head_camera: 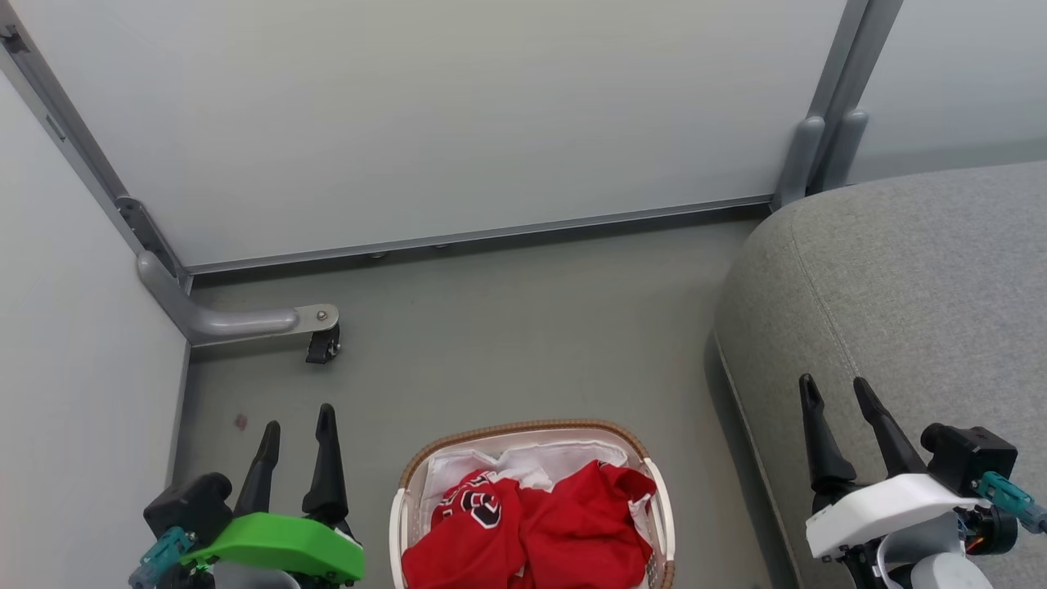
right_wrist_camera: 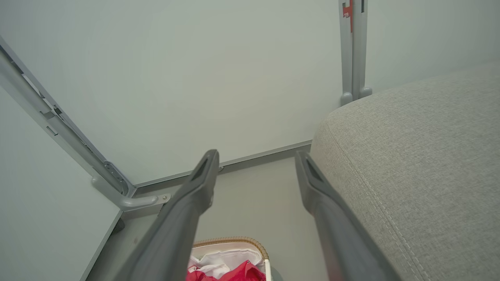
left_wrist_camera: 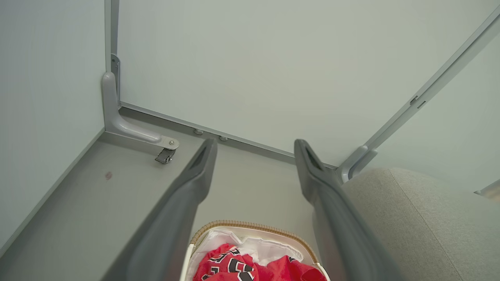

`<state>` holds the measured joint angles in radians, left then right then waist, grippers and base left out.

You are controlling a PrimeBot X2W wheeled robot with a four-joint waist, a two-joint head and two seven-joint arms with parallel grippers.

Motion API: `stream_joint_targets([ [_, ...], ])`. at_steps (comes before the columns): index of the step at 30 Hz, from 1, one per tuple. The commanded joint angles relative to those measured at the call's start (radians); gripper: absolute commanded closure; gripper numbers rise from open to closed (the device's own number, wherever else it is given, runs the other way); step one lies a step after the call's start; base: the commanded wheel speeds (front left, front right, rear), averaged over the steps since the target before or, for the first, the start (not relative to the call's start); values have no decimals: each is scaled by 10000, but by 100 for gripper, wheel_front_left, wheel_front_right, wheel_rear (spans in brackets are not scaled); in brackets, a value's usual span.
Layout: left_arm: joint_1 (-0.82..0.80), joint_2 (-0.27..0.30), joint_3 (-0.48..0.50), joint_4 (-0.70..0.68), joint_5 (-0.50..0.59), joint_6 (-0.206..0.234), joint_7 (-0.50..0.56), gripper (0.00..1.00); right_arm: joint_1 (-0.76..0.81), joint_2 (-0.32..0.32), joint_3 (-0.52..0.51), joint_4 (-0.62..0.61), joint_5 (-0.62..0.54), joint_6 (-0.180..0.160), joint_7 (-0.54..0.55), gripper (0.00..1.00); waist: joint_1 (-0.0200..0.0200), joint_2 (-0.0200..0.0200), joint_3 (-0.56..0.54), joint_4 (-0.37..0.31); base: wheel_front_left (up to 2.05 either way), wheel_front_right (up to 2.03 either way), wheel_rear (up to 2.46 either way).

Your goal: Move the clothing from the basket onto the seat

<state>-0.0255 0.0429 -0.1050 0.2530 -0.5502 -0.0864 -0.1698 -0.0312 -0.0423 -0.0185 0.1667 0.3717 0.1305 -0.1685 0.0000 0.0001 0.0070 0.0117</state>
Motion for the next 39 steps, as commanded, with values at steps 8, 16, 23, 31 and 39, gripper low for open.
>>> stream_joint_targets([
  [8,133,82,-149,114,860,92,-260,0,79,-75,33,70,-935,3,-270,0,0,-1,32,17,0,0,0],
  [16,178,87,-229,310,1400,145,-424,0,128,-83,75,173,-1627,3,-444,0,0,-1,60,32,0,0,0],
  [23,160,90,-312,527,1752,183,-571,0,156,-88,117,226,-2204,3,-579,0,0,-1,76,47,0,0,0],
  [31,144,97,-402,778,2160,175,-721,0,191,-96,137,244,-2833,3,-737,0,0,-1,101,55,0,0,0],
  [39,150,100,-486,948,2466,135,-873,0,215,-103,172,275,-3418,4,-889,0,0,-1,123,67,0,0,0],
])
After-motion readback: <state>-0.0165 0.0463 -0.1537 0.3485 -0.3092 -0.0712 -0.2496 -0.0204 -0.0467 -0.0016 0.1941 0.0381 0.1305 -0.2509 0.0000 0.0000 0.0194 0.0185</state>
